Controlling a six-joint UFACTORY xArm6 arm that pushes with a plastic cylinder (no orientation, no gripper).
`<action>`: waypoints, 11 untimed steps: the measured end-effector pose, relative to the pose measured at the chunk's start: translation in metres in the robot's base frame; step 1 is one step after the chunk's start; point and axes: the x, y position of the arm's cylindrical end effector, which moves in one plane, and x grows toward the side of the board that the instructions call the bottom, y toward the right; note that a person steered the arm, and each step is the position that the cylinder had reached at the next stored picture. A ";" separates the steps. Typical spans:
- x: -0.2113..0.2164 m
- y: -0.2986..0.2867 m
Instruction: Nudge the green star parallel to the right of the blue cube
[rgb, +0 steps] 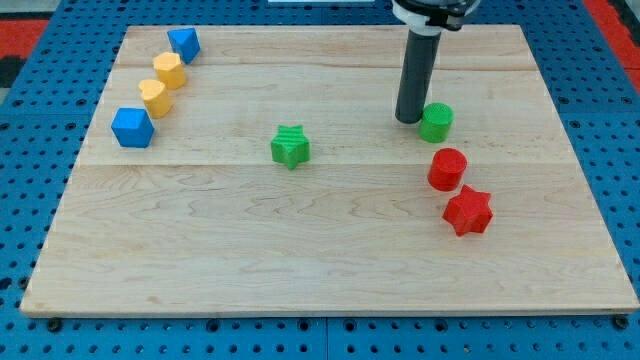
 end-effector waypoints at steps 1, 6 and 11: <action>0.001 0.032; 0.040 -0.118; -0.011 0.114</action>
